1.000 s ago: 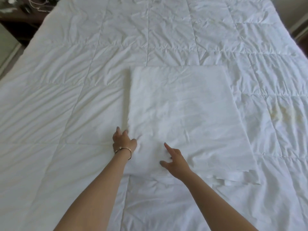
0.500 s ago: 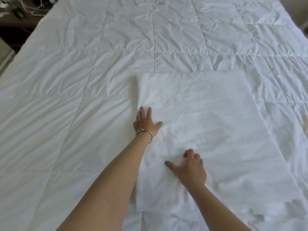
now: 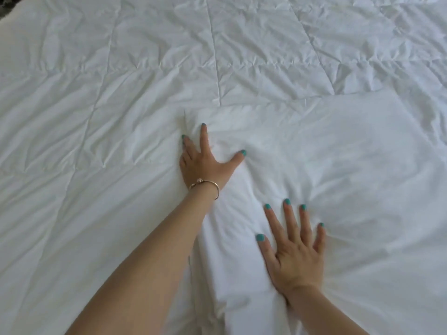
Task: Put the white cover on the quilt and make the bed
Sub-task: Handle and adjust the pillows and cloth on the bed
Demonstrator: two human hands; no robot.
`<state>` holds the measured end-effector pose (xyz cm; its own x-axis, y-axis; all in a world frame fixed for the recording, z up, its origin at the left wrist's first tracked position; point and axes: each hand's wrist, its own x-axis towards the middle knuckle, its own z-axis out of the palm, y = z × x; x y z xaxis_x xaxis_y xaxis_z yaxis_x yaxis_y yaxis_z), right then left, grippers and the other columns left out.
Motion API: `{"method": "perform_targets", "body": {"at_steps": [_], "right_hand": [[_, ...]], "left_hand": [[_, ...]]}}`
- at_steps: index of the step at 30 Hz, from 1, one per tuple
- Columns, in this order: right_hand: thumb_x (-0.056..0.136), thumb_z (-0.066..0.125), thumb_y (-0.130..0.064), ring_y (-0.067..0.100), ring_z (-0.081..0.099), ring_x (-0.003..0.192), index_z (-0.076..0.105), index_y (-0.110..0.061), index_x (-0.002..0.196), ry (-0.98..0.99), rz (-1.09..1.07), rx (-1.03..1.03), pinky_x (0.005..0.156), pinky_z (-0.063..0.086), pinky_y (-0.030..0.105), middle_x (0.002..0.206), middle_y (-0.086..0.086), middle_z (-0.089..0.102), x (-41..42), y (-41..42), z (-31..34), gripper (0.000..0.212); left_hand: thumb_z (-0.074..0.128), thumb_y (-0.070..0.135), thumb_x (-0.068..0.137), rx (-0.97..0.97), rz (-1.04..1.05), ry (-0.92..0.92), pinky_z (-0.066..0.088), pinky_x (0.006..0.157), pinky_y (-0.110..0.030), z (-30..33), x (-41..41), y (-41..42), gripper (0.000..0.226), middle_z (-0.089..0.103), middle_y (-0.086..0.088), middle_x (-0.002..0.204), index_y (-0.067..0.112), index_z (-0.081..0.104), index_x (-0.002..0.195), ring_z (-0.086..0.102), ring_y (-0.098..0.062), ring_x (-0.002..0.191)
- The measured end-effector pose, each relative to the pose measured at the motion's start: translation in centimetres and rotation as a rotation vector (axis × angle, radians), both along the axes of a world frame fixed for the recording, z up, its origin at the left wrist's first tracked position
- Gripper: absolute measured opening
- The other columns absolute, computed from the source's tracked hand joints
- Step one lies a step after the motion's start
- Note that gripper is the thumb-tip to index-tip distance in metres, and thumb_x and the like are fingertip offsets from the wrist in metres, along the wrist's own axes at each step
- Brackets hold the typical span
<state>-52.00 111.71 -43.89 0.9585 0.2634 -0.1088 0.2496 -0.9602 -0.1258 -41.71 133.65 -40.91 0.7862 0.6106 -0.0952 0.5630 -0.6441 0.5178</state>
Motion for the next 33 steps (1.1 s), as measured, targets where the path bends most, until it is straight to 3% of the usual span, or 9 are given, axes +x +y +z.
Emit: {"method": "perform_targets", "body": {"at_steps": [4,11,14,16,18,21,26,30,33], "right_hand": [[0.094,0.011,-0.067,0.024,0.013,0.149,0.012,-0.047,0.153,-0.031,0.009,-0.023,0.116,0.004,0.052,0.162,-0.008,0.016,-0.2,0.0,-0.8,0.062],[0.095,0.008,-0.066,0.025,0.014,0.148,0.012,-0.046,0.153,-0.017,-0.004,-0.019,0.115,0.005,0.053,0.162,-0.007,0.016,-0.1,-0.1,-0.7,0.061],[0.095,0.007,-0.067,0.025,0.014,0.148,0.011,-0.046,0.153,-0.008,-0.002,-0.026,0.115,0.006,0.054,0.162,-0.007,0.017,-0.1,-0.1,-0.8,0.062],[0.095,0.008,-0.067,0.025,0.014,0.148,0.011,-0.046,0.153,-0.012,0.001,-0.031,0.115,0.006,0.054,0.162,-0.007,0.016,0.0,-0.1,-0.8,0.062],[0.095,0.008,-0.067,0.024,0.012,0.149,0.01,-0.046,0.153,-0.014,0.001,-0.032,0.115,0.006,0.054,0.162,-0.007,0.015,0.0,-0.1,-0.7,0.062],[0.095,0.007,-0.068,0.024,0.009,0.149,0.007,-0.047,0.153,-0.019,0.006,-0.028,0.116,0.004,0.054,0.163,-0.008,0.011,0.0,0.0,-0.9,0.062],[0.095,0.008,-0.068,0.023,0.009,0.149,0.008,-0.047,0.153,-0.038,0.006,-0.027,0.116,0.003,0.053,0.163,-0.008,0.012,-0.1,0.0,-1.1,0.062],[0.095,0.009,-0.068,0.024,0.01,0.149,0.008,-0.047,0.153,-0.056,0.005,-0.01,0.116,0.002,0.053,0.163,-0.008,0.012,-0.2,-0.2,-1.2,0.062],[0.094,0.008,-0.068,0.024,0.01,0.149,0.007,-0.047,0.153,-0.064,0.001,0.005,0.117,0.001,0.053,0.162,-0.009,0.01,0.0,-0.1,-1.4,0.062]], "left_hand": [[0.07,0.073,0.063,-0.154,0.059,-0.143,0.017,0.116,-0.035,0.4,3.7,3.2,0.129,0.016,-0.008,0.161,0.022,-0.004,0.155,0.018,-0.02,0.147],[0.073,0.045,0.077,-0.012,0.018,-0.335,0.008,0.119,-0.034,0.6,4.7,4.0,0.105,0.023,-0.011,0.158,0.013,0.009,0.154,0.019,-0.016,0.147],[0.072,0.022,0.08,-0.174,0.001,-0.51,0.026,0.114,-0.025,1.3,4.7,4.5,0.091,0.039,-0.007,0.151,0.014,0.019,0.154,0.037,-0.018,0.138],[0.069,0.014,0.082,-0.321,-0.003,-0.575,0.029,0.114,-0.023,1.4,4.3,4.7,0.087,0.038,-0.001,0.152,0.017,0.021,0.154,0.036,-0.011,0.139],[0.069,0.012,0.083,-0.392,-0.017,-0.572,0.028,0.115,-0.024,1.2,3.7,4.7,0.088,0.032,0.0,0.155,0.019,0.018,0.154,0.032,-0.008,0.141],[0.072,0.019,0.084,-0.484,0.029,-0.48,0.027,0.105,-0.011,0.9,3.2,5.0,0.093,0.032,-0.002,0.155,0.02,0.012,0.155,0.035,-0.009,0.139],[0.079,0.024,0.077,-0.523,0.1,-0.473,0.04,0.077,-0.001,0.8,3.0,5.3,0.068,0.058,0.008,0.119,0.011,0.046,0.136,0.058,-0.007,0.101],[0.082,0.021,0.074,-0.767,0.047,-0.473,0.053,0.075,-0.023,1.8,1.9,5.5,0.042,0.07,0.005,0.1,0.011,0.064,0.111,0.068,-0.008,0.084],[0.082,0.012,0.074,-0.846,-0.172,-0.376,0.05,0.083,-0.019,2.1,-1.8,4.5,0.057,0.064,0.015,0.111,0.025,0.052,0.122,0.064,0.005,0.093]]}}
